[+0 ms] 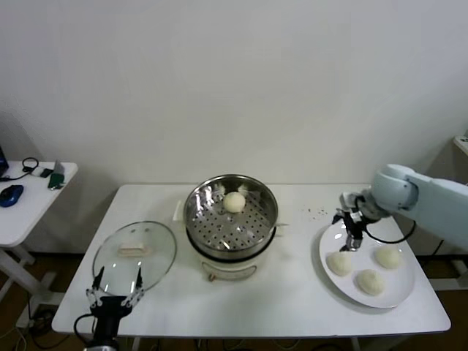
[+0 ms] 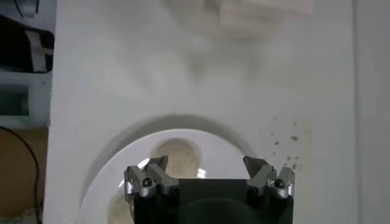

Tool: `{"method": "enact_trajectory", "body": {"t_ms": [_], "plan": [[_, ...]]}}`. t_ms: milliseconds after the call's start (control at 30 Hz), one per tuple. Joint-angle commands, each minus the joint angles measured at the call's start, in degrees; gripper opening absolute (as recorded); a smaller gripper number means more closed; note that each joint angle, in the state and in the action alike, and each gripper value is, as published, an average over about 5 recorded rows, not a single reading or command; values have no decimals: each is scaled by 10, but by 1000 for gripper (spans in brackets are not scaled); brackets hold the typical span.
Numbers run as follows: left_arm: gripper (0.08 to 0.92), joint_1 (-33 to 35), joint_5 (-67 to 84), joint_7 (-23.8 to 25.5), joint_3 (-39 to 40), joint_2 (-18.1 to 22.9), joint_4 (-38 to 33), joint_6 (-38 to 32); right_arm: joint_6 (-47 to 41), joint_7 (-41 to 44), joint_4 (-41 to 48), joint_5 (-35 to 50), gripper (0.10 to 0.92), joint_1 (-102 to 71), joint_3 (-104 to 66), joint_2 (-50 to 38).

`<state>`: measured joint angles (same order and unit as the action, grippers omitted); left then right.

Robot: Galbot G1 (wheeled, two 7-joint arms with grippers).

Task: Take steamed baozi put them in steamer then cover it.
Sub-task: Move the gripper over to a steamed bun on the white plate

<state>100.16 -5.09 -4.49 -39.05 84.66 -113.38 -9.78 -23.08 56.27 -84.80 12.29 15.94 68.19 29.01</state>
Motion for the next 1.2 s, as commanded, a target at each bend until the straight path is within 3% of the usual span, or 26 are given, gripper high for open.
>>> {"method": "enact_trajectory", "body": {"t_ms": [33,967,1200], "plan": [[823,3,0,0,0,1,2,-1,18,11,60,-28,823,-140,-92,-13],[823,4,-4,0,-4,7,6,1,41,18,156,-38,823,-139,-89,92],[823,3,-4,0,-5,7,6,1,41,24,157,-29,740,-133,-85,91]]}}
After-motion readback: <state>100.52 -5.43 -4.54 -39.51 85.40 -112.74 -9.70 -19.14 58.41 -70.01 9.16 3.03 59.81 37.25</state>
